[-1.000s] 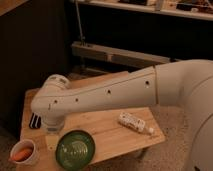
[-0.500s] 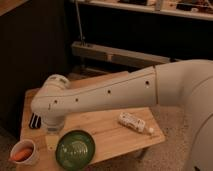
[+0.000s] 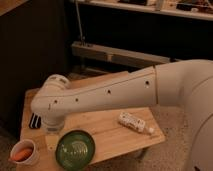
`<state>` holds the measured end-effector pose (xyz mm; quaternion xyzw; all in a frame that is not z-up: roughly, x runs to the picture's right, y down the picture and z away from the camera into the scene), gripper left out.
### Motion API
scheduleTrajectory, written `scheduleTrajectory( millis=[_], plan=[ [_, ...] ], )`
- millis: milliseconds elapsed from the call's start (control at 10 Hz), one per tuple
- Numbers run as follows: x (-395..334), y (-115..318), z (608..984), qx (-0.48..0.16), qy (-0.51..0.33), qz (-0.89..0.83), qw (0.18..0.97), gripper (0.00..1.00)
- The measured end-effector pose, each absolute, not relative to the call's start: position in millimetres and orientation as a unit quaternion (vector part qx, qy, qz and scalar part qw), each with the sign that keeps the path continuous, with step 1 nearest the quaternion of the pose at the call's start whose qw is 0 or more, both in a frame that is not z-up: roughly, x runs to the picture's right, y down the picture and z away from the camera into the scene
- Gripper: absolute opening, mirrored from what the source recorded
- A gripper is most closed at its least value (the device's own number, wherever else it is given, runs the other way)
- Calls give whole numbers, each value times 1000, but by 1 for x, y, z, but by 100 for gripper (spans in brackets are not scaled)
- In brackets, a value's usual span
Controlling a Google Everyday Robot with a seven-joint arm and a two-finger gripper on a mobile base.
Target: Move the arm in a circular motion
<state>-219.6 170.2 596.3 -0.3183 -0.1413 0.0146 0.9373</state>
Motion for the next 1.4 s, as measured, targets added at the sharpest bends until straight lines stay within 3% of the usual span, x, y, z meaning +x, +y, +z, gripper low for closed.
scheduleTrajectory(
  millis=[1100,1400],
  plan=[
    [-220,169,596,-317,-142,14,938,80],
    [-224,139,606,-296,-149,-6,944,80]
  ],
)
